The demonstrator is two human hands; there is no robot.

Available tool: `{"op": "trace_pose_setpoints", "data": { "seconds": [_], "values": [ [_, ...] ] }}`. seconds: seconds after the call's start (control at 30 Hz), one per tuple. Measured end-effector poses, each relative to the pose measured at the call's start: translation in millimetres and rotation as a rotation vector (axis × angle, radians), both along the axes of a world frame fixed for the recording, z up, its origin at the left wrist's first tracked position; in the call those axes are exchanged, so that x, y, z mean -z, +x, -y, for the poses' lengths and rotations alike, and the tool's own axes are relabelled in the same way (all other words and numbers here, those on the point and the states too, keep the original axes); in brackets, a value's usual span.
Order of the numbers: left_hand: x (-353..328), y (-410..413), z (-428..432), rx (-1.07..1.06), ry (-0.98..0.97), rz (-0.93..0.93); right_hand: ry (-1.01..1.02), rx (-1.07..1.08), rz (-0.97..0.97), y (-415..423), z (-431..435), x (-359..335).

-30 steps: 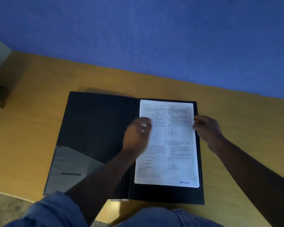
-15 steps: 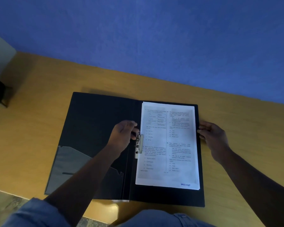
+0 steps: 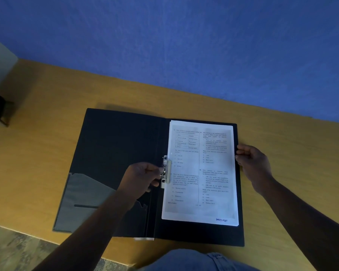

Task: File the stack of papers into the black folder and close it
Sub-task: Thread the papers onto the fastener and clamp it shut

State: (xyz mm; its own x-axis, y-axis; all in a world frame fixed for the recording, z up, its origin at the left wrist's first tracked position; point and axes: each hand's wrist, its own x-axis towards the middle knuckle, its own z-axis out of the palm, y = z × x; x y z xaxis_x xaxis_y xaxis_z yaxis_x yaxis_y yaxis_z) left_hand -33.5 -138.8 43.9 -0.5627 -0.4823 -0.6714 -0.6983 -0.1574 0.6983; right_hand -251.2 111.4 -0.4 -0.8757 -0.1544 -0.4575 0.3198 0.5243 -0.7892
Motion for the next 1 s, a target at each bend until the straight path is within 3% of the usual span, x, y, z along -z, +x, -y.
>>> {"op": "trace_pose_setpoints", "data": {
  "seconds": [0.23,0.4,0.57,1.0],
  "values": [
    [-3,10,-6,-0.093,0.025,0.131,0.008,-0.001,-0.007,0,-1,2],
    [6,18,-3,0.070,-0.370,0.341,0.012,-0.003,-0.005,0,-1,3],
    [2,15,-7,0.219,-0.503,0.424,0.022,-0.012,-0.012,-1,-2,4],
    [14,11,-21,0.290,-0.636,0.437,0.037,-0.029,-0.012,-1,-1,0]
  ]
}}
